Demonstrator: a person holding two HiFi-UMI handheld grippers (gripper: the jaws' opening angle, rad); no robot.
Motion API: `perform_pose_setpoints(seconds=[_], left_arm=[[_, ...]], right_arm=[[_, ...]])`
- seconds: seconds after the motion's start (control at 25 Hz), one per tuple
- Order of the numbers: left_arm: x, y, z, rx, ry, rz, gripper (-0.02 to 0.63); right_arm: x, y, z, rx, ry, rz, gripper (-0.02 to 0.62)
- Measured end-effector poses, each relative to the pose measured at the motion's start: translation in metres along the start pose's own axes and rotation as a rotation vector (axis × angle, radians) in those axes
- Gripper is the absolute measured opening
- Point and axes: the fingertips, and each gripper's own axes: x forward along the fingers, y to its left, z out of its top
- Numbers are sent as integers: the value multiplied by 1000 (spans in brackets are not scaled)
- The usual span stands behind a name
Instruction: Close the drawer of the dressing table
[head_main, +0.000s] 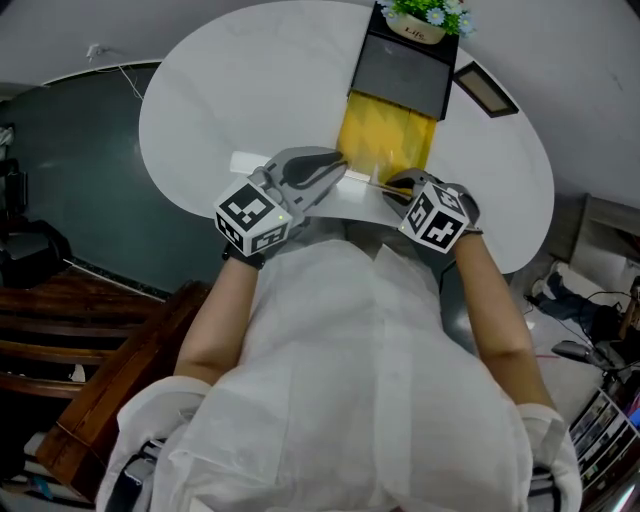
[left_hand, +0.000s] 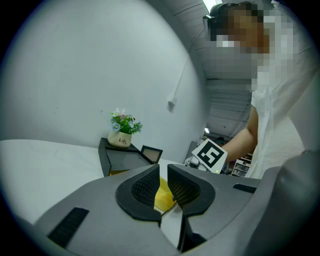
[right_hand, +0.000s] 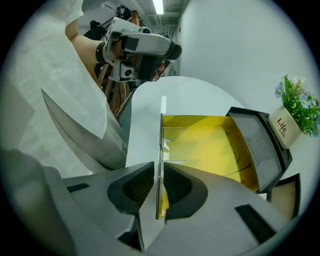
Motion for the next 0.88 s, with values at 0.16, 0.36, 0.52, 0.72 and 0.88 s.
perform_pose_setpoints(seconds=[0.16,0.36,0.52,0.72,0.88], left_arm=[[1,-1,-1,-5,-6,-2,57],[1,-4,1,-10,-13,-8,57],[2,-1,1,-12,-14,-8,57],[1,0,1,-18,-22,-5,57],[3,-3,-1,-23,-23,-12,57]], right_arm=[[10,2,-8,-4,47,15,52],[16,1,-11,17,57,15,36],[18,-1,-12,27,66,21,28],[18,-1,-12,39,88,31,28],[20,-1,-12,43,97,24,28]])
